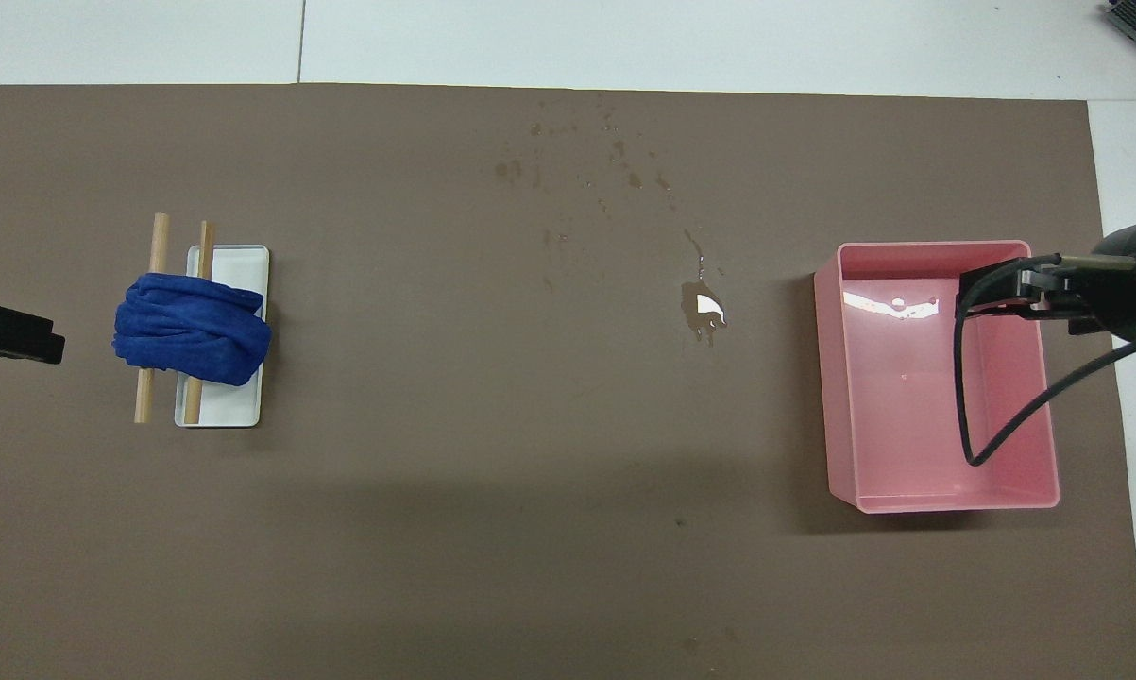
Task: Wipe water with towel using both arms
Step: 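Lower the left gripper onto the blue towel and close on it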
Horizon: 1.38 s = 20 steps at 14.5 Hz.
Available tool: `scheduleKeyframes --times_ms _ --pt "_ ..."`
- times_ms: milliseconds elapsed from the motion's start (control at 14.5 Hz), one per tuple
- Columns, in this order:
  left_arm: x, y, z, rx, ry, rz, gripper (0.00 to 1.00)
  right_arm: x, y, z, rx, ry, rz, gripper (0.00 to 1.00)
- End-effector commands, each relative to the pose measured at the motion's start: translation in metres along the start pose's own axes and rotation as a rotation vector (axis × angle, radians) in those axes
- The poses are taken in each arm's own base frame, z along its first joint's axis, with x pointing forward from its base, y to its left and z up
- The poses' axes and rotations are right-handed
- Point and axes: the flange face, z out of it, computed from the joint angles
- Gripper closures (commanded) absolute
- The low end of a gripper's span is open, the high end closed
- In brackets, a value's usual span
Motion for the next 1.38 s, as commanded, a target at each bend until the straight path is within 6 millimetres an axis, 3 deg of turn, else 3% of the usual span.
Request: scheduleKeyframes --times_ms 0,345,483,621,759,897,1103,1310 --pt "-0.006 -0.001 -0.002 0.015 -0.003 0.017 0.00 -0.008 0.004 0.000 0.013 -0.003 0.017 0.00" --pt "0.005 -0.002 0.009 0.021 0.078 0.005 0.00 -0.014 0.005 0.007 0.007 -0.024 0.017 0.00" --pt "0.012 -0.003 0.025 0.027 0.129 0.000 0.00 -0.017 0.006 0.009 0.005 -0.028 0.017 0.00" --pt "0.029 -0.006 0.053 0.030 0.162 -0.003 0.00 -0.017 0.006 0.011 0.005 -0.031 0.014 0.00" --pt "0.044 -0.012 0.095 0.032 0.178 -0.012 0.00 -0.017 0.006 0.010 0.005 -0.028 0.016 0.00" --pt "0.053 -0.037 0.131 0.040 0.188 -0.045 0.00 -0.017 0.006 0.010 0.005 -0.028 0.014 0.00" --pt "0.049 -0.050 0.176 0.039 0.182 -0.074 0.00 -0.017 0.006 0.010 0.006 -0.023 0.016 0.00" --pt "0.044 -0.049 0.201 0.036 0.181 -0.088 0.00 -0.016 0.006 0.010 0.007 -0.022 0.016 0.00"
